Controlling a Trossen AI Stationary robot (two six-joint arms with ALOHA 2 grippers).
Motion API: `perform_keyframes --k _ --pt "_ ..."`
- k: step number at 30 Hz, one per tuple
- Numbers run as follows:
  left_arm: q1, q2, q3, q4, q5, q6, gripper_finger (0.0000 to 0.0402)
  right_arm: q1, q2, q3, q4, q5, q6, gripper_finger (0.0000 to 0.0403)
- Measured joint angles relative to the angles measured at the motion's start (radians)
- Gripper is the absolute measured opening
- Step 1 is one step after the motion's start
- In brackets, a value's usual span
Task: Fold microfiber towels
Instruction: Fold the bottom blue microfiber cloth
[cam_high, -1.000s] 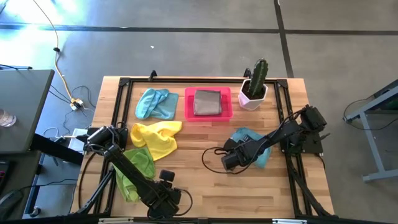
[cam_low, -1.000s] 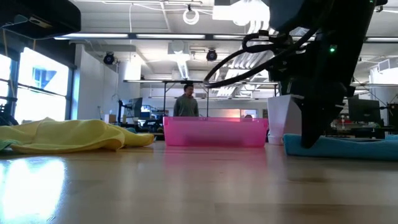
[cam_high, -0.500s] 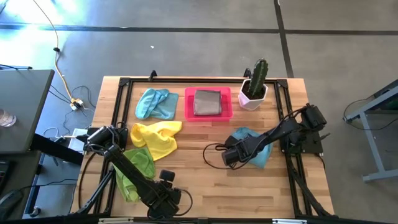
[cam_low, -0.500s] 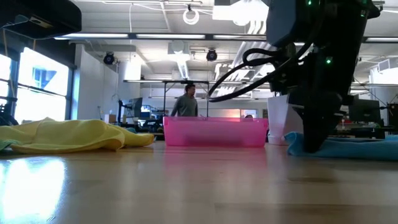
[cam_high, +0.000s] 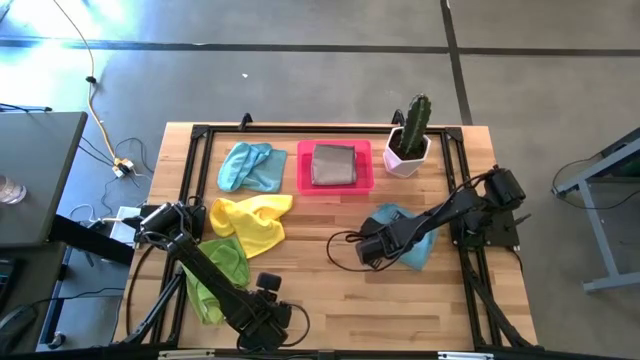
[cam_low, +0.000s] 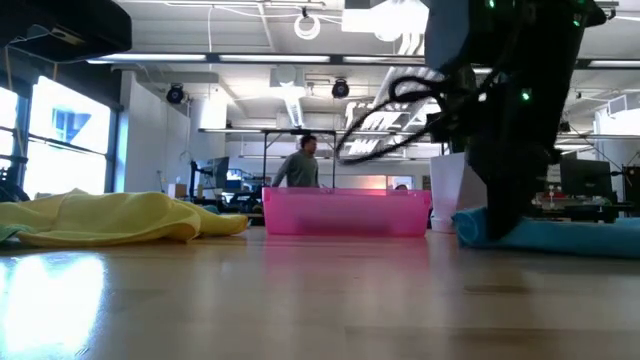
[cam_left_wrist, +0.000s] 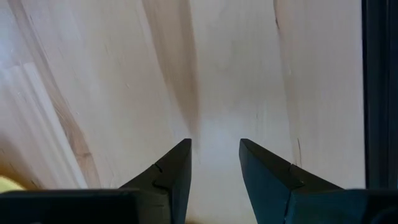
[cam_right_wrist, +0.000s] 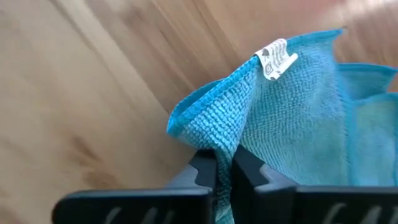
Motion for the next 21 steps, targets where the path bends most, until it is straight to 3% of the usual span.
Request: perform_keyframes --k 4,12,16,21 --pt "0.002 0.0 0.0 0.001 -0.087 0.03 0.0126 0.0 -0.027 0.025 0.004 0.001 -0.051 0.0002" --pt "0.031 0.0 0.0 0.046 -0.487 0.075 0.0126 0.063 -0.061 0.039 0.033 -0.113 -0.13 0.0001" --pt "0.06 0.0 0.0 0.127 -0.509 0.184 0.0126 0.151 -0.054 0.039 0.092 -0.195 -0.253 0.0001" --pt "0.097 0.0 0.0 0.25 -0.416 0.28 0.0126 0.271 -0.054 0.039 0.097 -0.22 -0.307 0.0002"
